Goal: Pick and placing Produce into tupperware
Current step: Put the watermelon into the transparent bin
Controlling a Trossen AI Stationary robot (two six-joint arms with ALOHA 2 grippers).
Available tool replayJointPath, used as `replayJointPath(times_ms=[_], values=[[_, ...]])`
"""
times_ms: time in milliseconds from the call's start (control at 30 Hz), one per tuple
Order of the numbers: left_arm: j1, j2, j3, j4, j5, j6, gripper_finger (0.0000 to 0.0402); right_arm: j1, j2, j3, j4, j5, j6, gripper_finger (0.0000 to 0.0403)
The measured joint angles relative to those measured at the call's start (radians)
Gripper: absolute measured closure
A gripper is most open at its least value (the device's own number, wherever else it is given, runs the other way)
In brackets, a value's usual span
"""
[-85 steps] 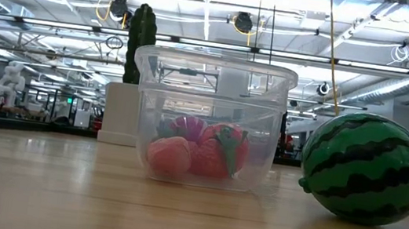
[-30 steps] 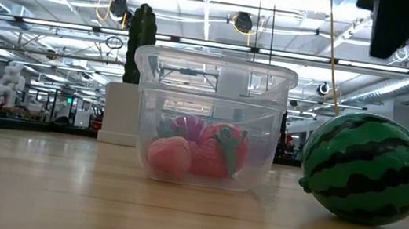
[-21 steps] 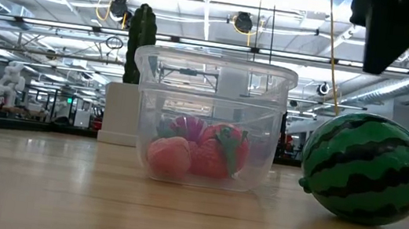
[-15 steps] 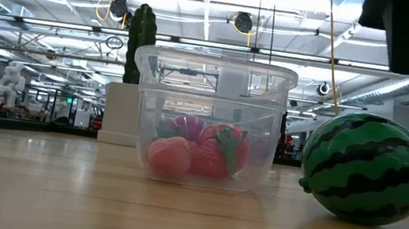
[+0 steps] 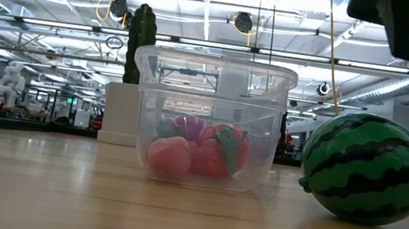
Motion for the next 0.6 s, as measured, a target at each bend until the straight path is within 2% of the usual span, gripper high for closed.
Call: replayJointPath(times_ms=[267, 600], values=[[0.000, 0.000, 0.000, 0.000, -0.005, -0.004, 0.0172, -0.001, 0.000, 0.000, 0.003, -0.013, -0.030, 0.0011], [0.000, 0.000, 0.000, 0.000, -0.009, -0.005, 0.0172, -0.025, 0.000, 0.000, 0.005, -0.055, -0.062, 0.0004]])
